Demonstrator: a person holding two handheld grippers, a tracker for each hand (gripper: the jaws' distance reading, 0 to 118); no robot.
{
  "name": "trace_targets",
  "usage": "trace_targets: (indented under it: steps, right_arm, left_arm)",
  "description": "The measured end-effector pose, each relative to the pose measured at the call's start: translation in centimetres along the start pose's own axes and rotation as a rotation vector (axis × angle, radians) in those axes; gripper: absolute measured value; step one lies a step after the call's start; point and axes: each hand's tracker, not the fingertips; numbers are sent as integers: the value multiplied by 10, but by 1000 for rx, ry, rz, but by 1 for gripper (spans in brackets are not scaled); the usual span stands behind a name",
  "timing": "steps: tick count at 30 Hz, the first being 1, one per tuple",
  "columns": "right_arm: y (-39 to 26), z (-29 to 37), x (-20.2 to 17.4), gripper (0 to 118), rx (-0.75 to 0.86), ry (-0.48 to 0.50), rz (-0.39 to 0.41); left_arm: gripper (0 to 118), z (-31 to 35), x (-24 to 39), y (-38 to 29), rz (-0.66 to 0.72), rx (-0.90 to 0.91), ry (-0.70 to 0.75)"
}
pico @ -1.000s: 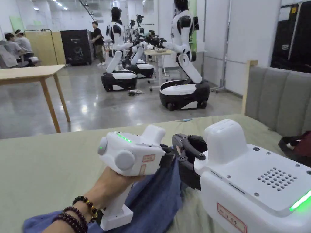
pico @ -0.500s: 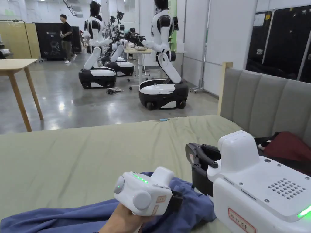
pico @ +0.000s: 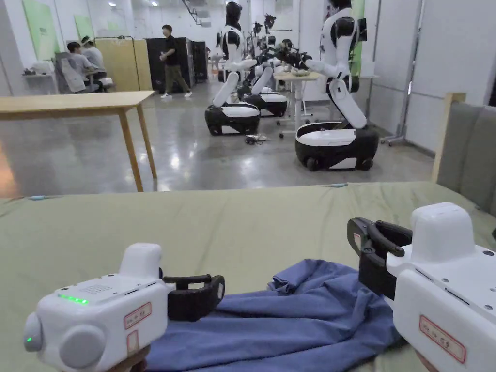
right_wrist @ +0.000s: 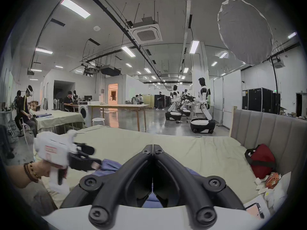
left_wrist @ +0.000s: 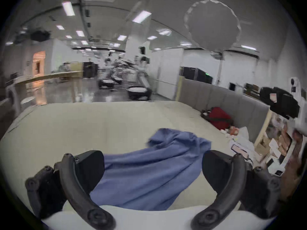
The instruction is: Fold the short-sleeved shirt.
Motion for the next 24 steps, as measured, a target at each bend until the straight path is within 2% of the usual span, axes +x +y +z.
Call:
trace_targets:
  steps: [1, 2, 3, 4, 5, 6, 9, 12, 13, 14, 15, 16, 17, 18, 20, 24]
  right_arm:
    - [-5, 2, -4, 0, -3, 4, 1]
    - [-10, 3, -6, 0, -6, 11, 2]
    - [-14, 3, -9, 0, -16, 15, -5]
    - [-17, 3, -10, 0, -23, 16, -14]
    - [-21, 3, -11, 0, -27, 18, -21]
    - [-23, 2, -11, 0, -35, 22, -27]
    - [-27, -3, -13, 0, -69, 21, -28]
    - [-28, -4, -14, 0, -86, 18, -16]
    - [-28, -5, -13, 0, -90, 18, -12]
    - [-29, -6, -13, 0, -95, 16, -8]
    - [-29, -7, -12, 0, -99, 15, -5]
    - [-30, -8, -11, 0, -104, 15, -2]
    - [-31, -9, -9, 0, -110, 15, 3]
    - [-33, -11, -8, 0, -117, 15, 8]
    - [-37, -13, -3, 0, -130, 14, 16]
    - [-45, -20, 8, 0, -166, -9, 18]
  left_arm:
    - [71, 16, -13, -8, 29, 5, 55]
    - [71, 32, -27, -17, 73, 30, 82]
    - [56, 45, -38, -23, 75, 49, 119]
    - [0, 51, -45, -29, 57, 42, 190]
    - [0, 60, -54, -31, 50, 65, 280]
    - [0, 64, -63, -33, 64, 31, 297]
    - [0, 55, -80, -28, 157, 5, 250]
    - [0, 27, -86, -5, 101, -15, 288]
    - [4, 12, -89, 3, 96, -55, 298]
    - [20, -8, -93, 9, 107, -117, 300]
    - [56, -26, -99, 13, 125, -165, 292]
    - [111, -53, -107, 16, 151, -227, 309]
    - [117, -79, -118, 14, 190, -275, 316]
    - [116, -97, -121, 11, 202, -240, 308]
    - [117, -142, -135, 13, 213, -378, 370]
    - [116, -194, -167, -1, 171, -485, 455]
